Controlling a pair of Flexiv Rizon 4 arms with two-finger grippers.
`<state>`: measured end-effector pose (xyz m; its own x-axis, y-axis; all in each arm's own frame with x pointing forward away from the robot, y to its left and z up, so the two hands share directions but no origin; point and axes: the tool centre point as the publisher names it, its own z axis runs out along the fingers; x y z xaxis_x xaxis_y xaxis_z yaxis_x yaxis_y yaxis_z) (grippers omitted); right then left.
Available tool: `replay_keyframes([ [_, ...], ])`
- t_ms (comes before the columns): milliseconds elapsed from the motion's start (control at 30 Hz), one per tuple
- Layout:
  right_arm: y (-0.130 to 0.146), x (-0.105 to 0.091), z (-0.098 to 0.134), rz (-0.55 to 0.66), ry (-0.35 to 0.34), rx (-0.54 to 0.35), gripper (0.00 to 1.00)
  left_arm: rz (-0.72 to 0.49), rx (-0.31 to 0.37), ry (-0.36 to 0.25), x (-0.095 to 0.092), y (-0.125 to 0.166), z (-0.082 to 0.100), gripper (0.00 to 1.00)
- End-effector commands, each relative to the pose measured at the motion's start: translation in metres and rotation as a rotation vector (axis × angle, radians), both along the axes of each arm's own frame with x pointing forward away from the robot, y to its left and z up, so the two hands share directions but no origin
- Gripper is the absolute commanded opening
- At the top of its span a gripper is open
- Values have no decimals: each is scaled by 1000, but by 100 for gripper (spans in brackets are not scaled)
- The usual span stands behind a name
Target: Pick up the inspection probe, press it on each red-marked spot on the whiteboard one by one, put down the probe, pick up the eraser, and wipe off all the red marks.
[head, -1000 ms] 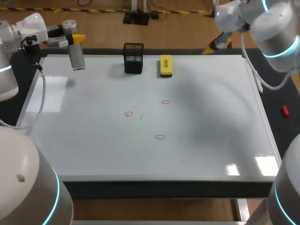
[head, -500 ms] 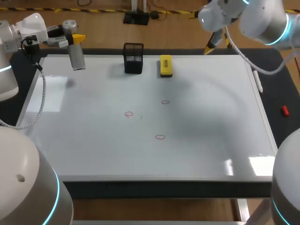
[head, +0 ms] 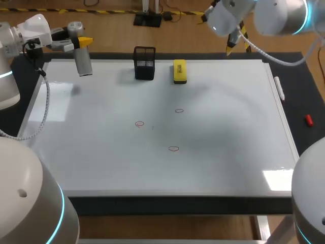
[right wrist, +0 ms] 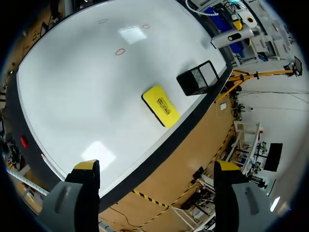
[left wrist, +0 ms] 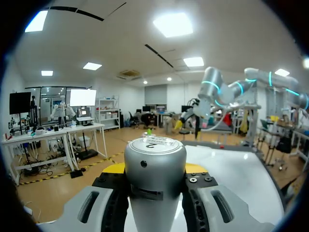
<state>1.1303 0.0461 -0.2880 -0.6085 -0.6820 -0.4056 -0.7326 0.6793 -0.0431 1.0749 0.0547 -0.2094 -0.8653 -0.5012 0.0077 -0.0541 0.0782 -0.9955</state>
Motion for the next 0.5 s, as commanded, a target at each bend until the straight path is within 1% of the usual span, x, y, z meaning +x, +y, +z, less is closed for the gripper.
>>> replay_keyframes([
  [33,4,2,1,20,115,-133,100,1,0,-1,0,0,1,0],
  [100,13,0,-10,113,123,-129,100,1,0,-1,0,0,1,0],
  [233,24,-4,-19,248,117,-118,100,1,0,-1,0,0,1,0],
  [500,44,-7,-38,491,143,-180,100,1,0,-1,0,0,1,0],
])
